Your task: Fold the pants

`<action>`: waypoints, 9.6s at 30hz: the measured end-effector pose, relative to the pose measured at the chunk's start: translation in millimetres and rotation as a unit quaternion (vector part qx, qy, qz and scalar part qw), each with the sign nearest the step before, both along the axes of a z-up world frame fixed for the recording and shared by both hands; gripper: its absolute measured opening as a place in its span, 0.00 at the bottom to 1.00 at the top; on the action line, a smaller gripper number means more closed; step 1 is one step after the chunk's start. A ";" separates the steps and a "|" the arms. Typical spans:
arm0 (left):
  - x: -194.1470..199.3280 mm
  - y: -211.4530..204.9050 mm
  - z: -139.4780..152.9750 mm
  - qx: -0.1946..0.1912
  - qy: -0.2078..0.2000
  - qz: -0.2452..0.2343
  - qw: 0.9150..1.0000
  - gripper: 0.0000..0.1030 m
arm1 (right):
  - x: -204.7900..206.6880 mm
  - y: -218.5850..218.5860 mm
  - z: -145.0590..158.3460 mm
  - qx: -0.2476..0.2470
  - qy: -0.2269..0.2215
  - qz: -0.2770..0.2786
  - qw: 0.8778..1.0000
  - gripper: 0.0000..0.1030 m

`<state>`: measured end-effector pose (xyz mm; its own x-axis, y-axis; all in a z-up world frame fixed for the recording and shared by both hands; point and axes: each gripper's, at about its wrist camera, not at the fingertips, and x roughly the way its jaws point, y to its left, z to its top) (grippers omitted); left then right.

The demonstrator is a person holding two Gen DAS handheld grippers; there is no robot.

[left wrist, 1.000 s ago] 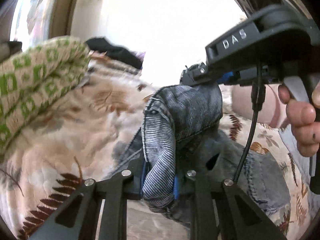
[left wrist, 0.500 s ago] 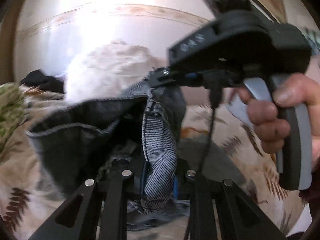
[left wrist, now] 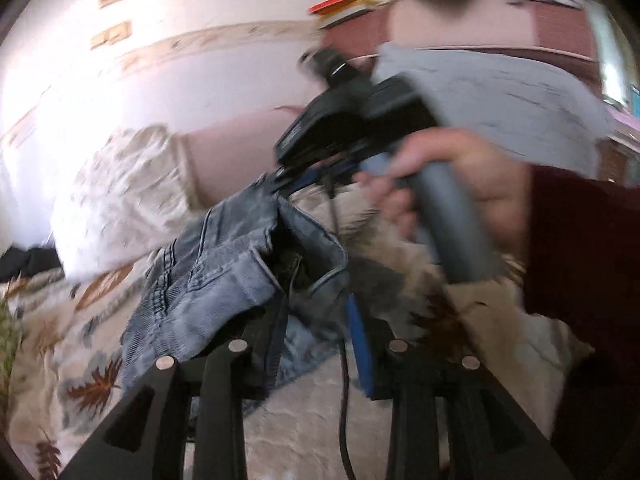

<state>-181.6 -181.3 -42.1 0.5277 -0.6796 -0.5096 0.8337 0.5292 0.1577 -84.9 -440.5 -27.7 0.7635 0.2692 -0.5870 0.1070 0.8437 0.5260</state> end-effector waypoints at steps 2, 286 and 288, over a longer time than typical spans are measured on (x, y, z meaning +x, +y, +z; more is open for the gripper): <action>-8.7 9.6 5.9 -0.005 -0.011 -0.015 1.000 0.33 | 1.3 -8.5 -7.6 0.014 0.006 -0.012 1.000 0.11; 204.9 79.6 -11.8 -0.143 0.343 0.111 0.922 0.37 | -21.3 39.9 -37.6 0.094 0.066 0.009 0.993 0.32; 204.5 88.7 -8.0 -0.142 0.326 0.124 0.926 0.37 | -17.7 47.8 -34.2 0.092 0.052 0.013 0.994 0.32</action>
<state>23.0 -92.7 -50.1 0.3280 -0.7340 -0.5947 0.5495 0.6603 -0.5118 -102.6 -392.7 -61.9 0.6917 0.3990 -0.6020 0.1482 0.7374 0.6590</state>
